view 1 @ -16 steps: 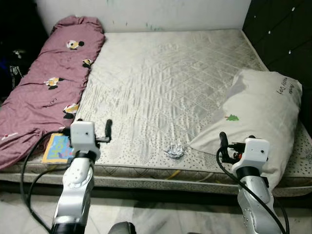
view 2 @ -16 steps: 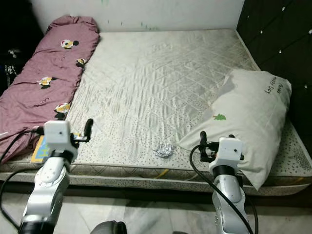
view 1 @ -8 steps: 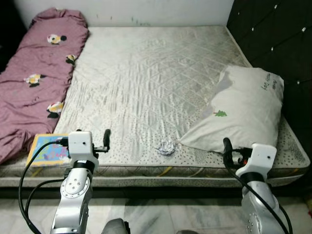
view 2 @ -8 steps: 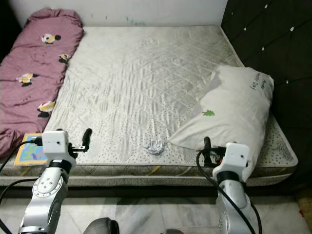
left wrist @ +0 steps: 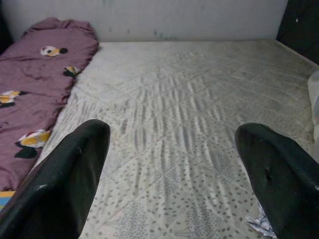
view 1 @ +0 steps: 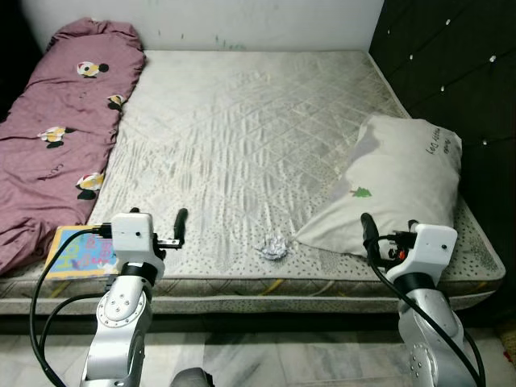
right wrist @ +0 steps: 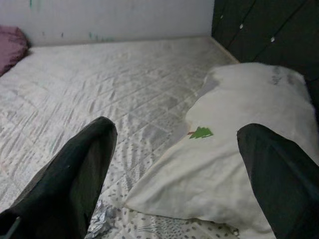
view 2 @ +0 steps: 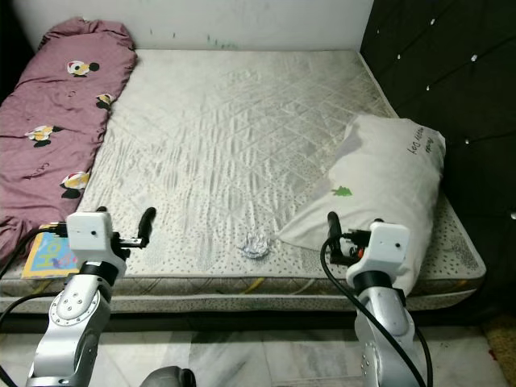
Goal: Clean up the room
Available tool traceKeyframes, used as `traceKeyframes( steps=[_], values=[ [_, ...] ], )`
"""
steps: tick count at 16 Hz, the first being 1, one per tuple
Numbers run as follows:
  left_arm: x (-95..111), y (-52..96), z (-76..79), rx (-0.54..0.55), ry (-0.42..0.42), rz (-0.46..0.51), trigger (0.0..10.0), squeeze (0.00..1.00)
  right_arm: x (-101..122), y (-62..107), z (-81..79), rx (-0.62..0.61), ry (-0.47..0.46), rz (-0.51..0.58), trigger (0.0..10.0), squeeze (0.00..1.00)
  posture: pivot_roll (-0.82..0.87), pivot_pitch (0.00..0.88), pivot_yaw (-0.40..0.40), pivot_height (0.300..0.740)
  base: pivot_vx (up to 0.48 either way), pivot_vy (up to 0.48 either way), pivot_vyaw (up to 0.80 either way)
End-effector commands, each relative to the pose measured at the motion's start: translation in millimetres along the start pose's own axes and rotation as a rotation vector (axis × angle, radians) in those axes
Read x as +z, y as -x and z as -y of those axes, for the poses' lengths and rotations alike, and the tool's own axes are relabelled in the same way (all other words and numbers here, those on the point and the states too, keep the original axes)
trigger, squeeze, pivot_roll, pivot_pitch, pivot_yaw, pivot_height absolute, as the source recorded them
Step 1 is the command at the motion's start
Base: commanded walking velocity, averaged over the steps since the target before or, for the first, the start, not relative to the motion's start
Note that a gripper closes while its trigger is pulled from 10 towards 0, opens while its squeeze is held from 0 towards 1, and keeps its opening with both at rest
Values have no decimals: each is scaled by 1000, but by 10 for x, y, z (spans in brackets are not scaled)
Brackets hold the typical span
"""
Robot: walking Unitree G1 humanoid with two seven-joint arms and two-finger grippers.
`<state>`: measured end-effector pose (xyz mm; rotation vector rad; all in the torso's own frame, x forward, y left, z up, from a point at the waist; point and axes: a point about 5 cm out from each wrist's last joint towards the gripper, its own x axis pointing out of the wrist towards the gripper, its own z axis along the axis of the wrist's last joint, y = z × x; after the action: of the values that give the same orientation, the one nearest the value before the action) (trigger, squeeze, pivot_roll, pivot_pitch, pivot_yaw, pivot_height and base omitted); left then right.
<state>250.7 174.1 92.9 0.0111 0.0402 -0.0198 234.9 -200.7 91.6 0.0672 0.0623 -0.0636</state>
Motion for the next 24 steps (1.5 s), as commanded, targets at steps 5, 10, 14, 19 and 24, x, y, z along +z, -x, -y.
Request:
traceKeyframes(
  steps=[5, 10, 14, 19, 24],
  values=[
    [13, 15, -18, -17, -1, -10, 10000, 0, 54, -21, -97, 73, -16, -12, 10000, 0, -41, 95, -4, 740, 270, 0, 0],
    [-17, 9, -44, 52, -17, -27, 10000, 0, 148, -62, -66, 79, 35, 22, 10000, 0, -30, 81, -12, 740, 107, 0, 0],
    [-27, 8, -59, 66, -2, -31, 10000, 0, 135, -32, -34, 84, 39, 6, 10000, 0, -32, 92, -10, 740, 0, 0, 0],
    [-52, 2, -47, 61, -4, -50, 10000, 0, 137, -11, -97, 100, 18, 13, 10000, 0, -33, 97, -4, 740, 0, 248, 0],
    [-26, -20, -50, 62, -10, -28, 10000, 0, 129, -4, -74, 95, 27, 13, 10000, 0, -38, 97, -2, 740, 0, 268, 0]
  ],
)
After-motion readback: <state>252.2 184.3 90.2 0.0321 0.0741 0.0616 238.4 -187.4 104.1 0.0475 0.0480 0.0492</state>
